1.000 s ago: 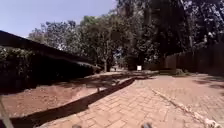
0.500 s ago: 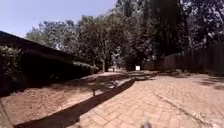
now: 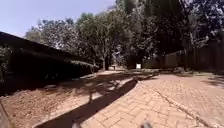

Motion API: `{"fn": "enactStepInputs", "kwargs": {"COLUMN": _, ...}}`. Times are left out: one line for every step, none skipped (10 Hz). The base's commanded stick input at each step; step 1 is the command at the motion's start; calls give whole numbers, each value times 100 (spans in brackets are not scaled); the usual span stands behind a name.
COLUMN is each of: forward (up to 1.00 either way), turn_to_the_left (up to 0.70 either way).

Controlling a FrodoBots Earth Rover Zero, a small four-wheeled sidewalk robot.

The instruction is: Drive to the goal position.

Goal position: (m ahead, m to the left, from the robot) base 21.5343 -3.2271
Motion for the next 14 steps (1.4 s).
{"fn": "enactStepInputs", "kwargs": {"forward": 70, "turn_to_the_left": 0}}
{"fn": "enactStepInputs", "kwargs": {"forward": 70, "turn_to_the_left": 0}}
{"fn": "enactStepInputs", "kwargs": {"forward": 70, "turn_to_the_left": 0}}
{"fn": "enactStepInputs", "kwargs": {"forward": 70, "turn_to_the_left": 0}}
{"fn": "enactStepInputs", "kwargs": {"forward": 70, "turn_to_the_left": 0}}
{"fn": "enactStepInputs", "kwargs": {"forward": 70, "turn_to_the_left": 0}}
{"fn": "enactStepInputs", "kwargs": {"forward": 70, "turn_to_the_left": 0}}
{"fn": "enactStepInputs", "kwargs": {"forward": 70, "turn_to_the_left": 0}}
{"fn": "enactStepInputs", "kwargs": {"forward": 70, "turn_to_the_left": 0}}
{"fn": "enactStepInputs", "kwargs": {"forward": 70, "turn_to_the_left": 0}}
{"fn": "enactStepInputs", "kwargs": {"forward": 70, "turn_to_the_left": 0}}
{"fn": "enactStepInputs", "kwargs": {"forward": 70, "turn_to_the_left": 0}}
{"fn": "enactStepInputs", "kwargs": {"forward": 70, "turn_to_the_left": 0}}
{"fn": "enactStepInputs", "kwargs": {"forward": 70, "turn_to_the_left": 0}}
